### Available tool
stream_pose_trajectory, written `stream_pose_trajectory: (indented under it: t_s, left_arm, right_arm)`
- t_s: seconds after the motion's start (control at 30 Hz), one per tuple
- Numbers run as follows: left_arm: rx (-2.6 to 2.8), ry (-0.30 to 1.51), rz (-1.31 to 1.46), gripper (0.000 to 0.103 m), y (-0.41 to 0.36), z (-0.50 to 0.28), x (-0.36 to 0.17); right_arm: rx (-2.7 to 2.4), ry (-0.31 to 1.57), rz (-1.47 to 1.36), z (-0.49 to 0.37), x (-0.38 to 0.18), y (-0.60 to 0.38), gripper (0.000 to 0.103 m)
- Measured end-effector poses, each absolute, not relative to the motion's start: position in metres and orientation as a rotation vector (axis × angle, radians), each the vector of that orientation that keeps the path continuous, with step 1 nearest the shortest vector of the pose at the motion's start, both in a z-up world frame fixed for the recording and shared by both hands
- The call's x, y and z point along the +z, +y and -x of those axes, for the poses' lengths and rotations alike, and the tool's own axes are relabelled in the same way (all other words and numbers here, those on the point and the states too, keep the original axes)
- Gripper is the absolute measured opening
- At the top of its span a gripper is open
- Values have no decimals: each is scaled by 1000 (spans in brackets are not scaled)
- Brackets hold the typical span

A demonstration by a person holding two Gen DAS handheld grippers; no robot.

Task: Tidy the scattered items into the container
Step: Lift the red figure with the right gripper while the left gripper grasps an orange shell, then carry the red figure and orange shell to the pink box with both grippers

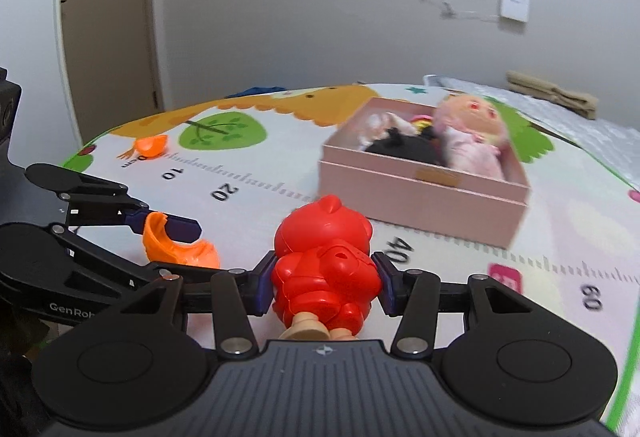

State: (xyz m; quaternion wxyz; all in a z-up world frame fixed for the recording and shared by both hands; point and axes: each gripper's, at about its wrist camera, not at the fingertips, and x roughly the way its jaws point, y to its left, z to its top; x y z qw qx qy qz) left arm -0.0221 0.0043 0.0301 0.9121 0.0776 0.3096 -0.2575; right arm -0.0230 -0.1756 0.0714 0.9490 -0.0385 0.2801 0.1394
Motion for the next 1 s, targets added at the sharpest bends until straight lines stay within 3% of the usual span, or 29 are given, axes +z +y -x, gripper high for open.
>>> stream_pose_trajectory:
  t_s: [1.0]
  left_arm:
    - [-533,636,-190,59,-16,27,37]
  right_arm:
    - [204,526,-18,45,56,-201,48]
